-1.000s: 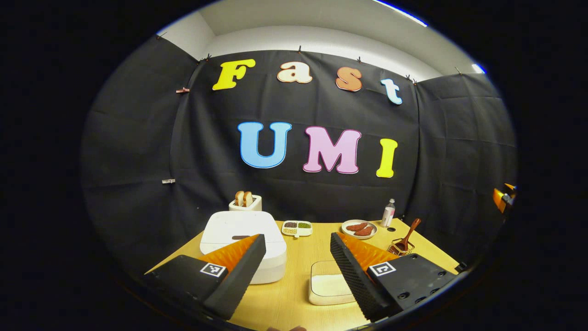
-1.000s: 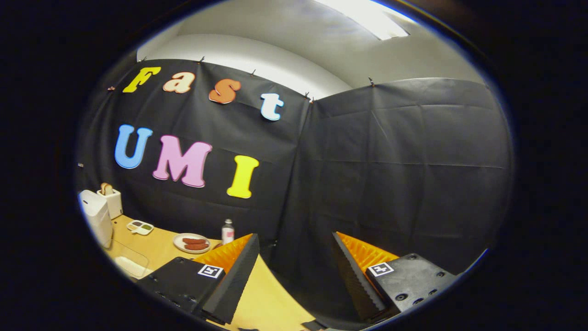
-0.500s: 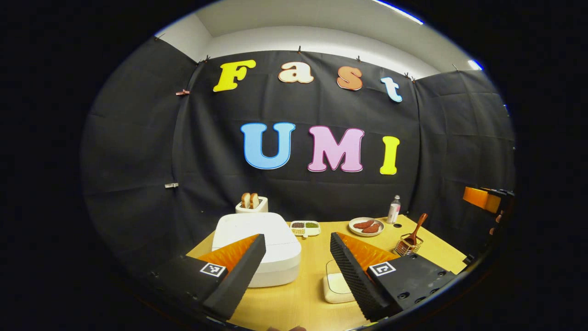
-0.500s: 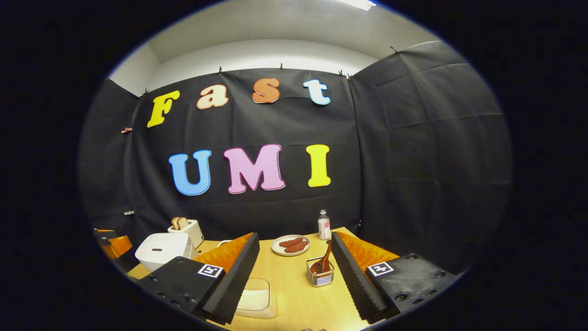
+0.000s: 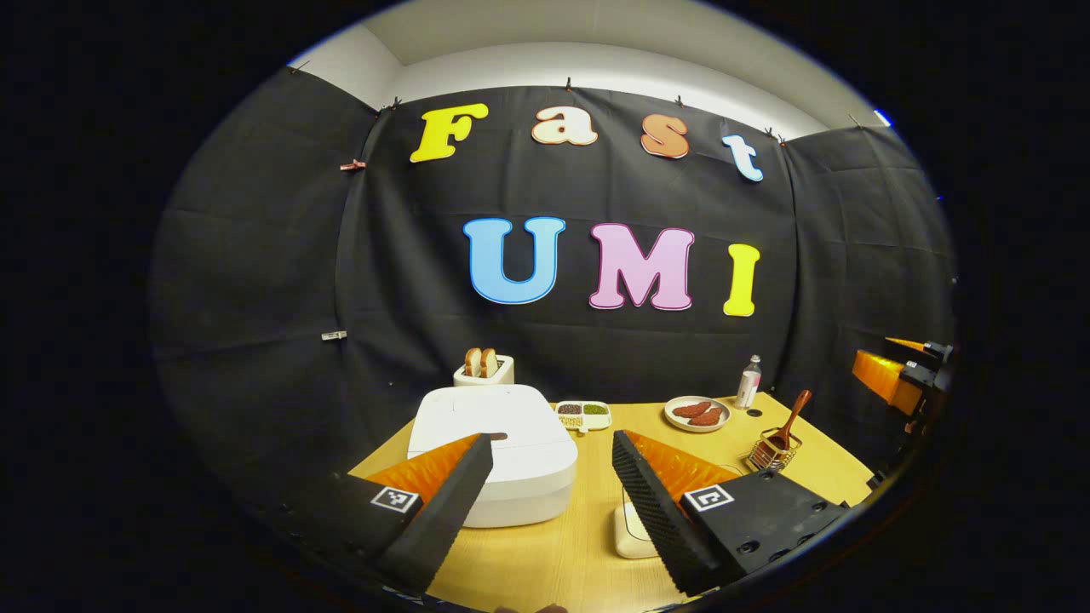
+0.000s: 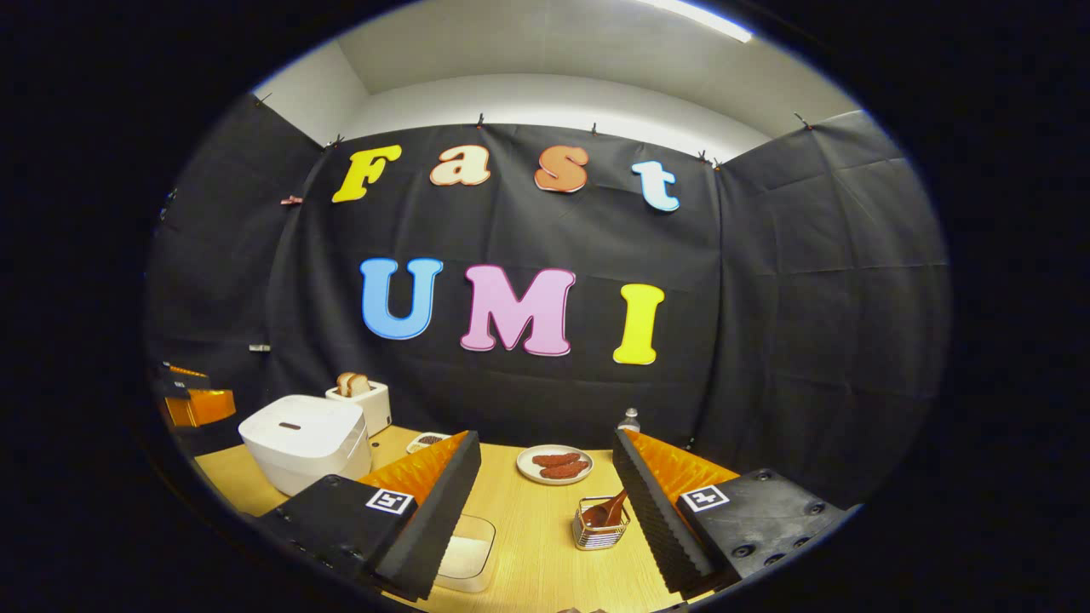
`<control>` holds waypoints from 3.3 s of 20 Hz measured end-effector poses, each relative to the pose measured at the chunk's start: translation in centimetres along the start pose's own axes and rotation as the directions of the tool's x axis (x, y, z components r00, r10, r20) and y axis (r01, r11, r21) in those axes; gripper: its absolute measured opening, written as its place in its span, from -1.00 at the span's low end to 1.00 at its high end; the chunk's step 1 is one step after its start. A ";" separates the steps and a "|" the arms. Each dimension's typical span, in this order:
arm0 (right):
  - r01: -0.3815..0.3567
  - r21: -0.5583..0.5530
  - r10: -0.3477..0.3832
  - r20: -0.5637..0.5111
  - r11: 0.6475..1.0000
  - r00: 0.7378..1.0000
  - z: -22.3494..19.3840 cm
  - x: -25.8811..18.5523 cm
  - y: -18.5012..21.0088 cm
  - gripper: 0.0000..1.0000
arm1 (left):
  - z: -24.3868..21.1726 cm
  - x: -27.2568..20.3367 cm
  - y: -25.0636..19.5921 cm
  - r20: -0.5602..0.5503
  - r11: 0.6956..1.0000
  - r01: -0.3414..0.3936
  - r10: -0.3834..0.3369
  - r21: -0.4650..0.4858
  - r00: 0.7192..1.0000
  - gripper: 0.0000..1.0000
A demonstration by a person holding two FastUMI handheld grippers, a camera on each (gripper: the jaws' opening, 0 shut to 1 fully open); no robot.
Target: Close the left gripper, press the button to open the rice cooker; take a wooden spoon from the chopstick holder with the right hand, scoop a spoonful of rice and pour it into the rice cooker, then put the wooden spoon back into the chopstick holder.
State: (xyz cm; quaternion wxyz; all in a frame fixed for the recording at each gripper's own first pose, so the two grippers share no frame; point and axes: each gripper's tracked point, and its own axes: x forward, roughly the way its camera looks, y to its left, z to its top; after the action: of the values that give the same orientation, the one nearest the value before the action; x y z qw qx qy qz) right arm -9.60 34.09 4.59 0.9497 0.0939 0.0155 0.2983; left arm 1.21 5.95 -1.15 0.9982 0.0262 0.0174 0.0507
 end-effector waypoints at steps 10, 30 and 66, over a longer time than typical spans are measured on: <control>0.074 -0.003 -0.074 -0.026 0.997 0.997 2.9 -1.1 -0.8 0.95 | 0.1 10.5 7.2 -0.136 1.000 -0.028 0.025 -0.014 0.990 0.88; 0.199 0.040 -0.195 -0.077 0.979 0.978 3.0 -6.2 -4.0 0.96 | -9.5 20.2 6.9 -0.443 0.995 0.043 -0.077 -0.087 0.893 -0.88; -0.041 0.141 0.088 -0.345 0.989 0.934 -12.9 14.6 -14.7 0.96 | 1.9 0.3 -8.7 -0.044 0.975 -0.191 0.187 -0.110 0.981 0.91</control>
State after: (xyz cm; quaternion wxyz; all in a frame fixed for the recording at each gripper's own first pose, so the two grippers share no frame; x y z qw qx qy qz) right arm 9.55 32.79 -10.40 0.9132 0.1022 0.2010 0.3395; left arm 2.43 -2.74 0.31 0.9883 -0.0300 0.0283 0.1467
